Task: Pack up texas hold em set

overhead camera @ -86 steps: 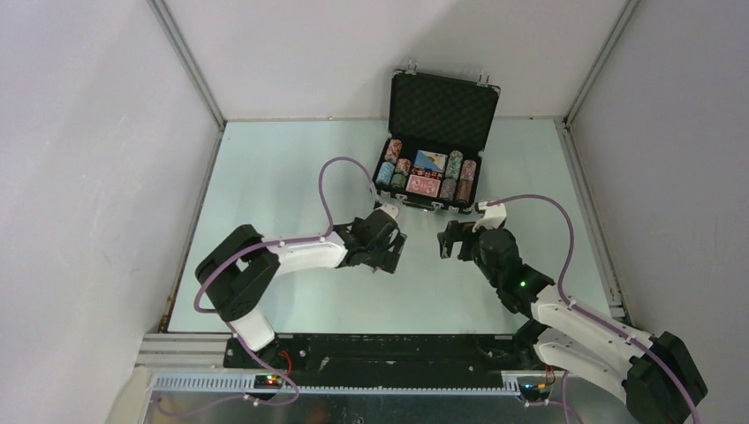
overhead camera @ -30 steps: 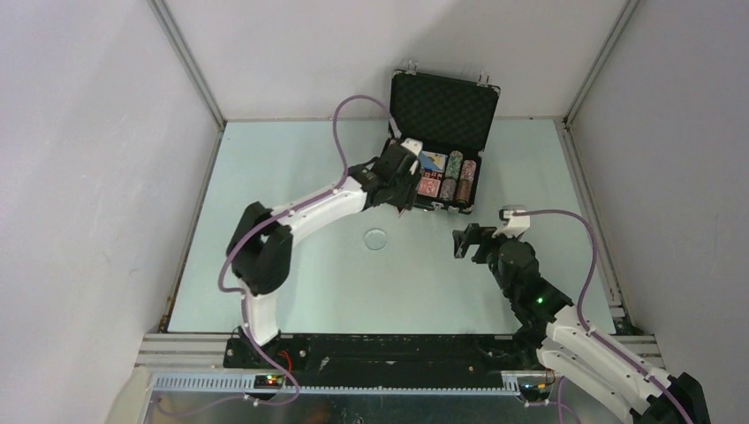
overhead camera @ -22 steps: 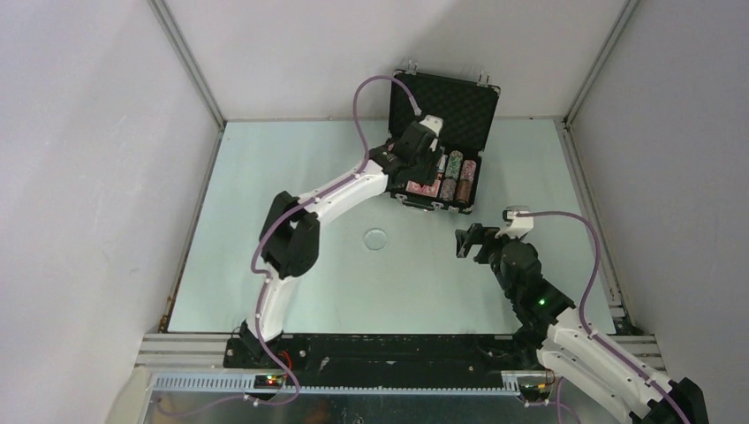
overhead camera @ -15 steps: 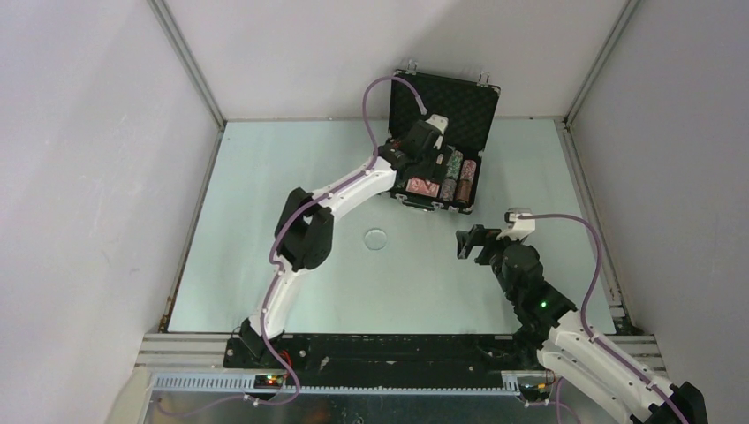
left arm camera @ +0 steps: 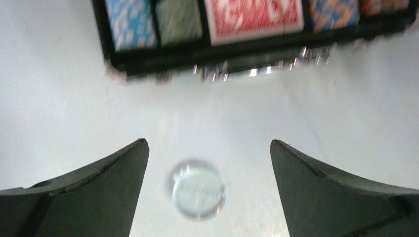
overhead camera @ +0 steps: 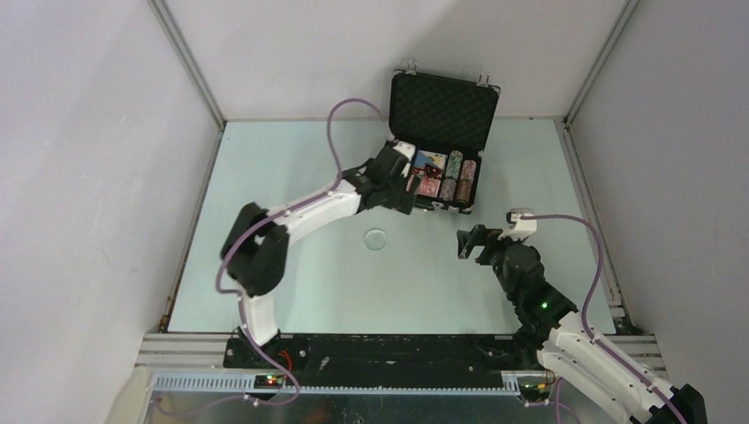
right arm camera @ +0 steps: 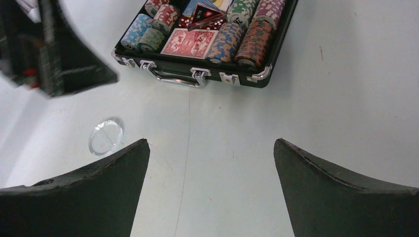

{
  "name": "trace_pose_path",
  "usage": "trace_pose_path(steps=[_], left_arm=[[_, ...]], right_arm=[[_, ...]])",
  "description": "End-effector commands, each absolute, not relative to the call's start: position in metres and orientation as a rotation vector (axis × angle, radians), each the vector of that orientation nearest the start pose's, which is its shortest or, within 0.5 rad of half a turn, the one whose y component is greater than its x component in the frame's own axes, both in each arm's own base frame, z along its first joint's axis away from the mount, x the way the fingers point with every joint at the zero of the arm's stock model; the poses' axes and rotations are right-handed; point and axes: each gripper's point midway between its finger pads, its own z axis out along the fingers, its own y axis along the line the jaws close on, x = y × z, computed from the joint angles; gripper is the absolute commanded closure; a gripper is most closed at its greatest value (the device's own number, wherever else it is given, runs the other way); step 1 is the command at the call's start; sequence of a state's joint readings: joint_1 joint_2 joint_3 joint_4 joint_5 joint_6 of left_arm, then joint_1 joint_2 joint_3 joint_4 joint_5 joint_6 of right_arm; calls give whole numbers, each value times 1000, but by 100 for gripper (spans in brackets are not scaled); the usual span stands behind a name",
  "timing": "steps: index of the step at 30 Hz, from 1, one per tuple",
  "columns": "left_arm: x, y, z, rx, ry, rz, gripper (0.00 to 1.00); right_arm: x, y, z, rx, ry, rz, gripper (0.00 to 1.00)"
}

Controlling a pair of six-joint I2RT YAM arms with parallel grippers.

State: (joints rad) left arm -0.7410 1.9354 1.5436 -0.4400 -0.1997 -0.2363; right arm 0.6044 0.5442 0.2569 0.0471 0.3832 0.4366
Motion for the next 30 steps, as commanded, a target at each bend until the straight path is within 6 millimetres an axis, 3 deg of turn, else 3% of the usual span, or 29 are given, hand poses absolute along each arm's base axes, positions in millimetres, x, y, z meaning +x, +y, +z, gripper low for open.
trace_pose_path(steps=[1,2,3,4,8,20,30], left_arm=[[355,-292,133,415,2289,-280,0],[349,-288,136,391,2286,-298,0],[338,-280,120,397,2325,-287,0],[335,-279,121,379,2318,-306,0],[317,-269,90,379,2379,-315,0],[314,-271,43,395,2462,-277,1],[316,-270,22,400,2533,-218,24]], right_arm=[[255,111,148,145,1783,395,1],[256,112,148,144,1783,396,1],[256,113,148,141,1783,400,1],[256,113,147,138,1786,400,1],[256,115,146,128,1791,403,1],[255,118,145,107,1797,413,2],[255,118,146,110,1795,412,2]])
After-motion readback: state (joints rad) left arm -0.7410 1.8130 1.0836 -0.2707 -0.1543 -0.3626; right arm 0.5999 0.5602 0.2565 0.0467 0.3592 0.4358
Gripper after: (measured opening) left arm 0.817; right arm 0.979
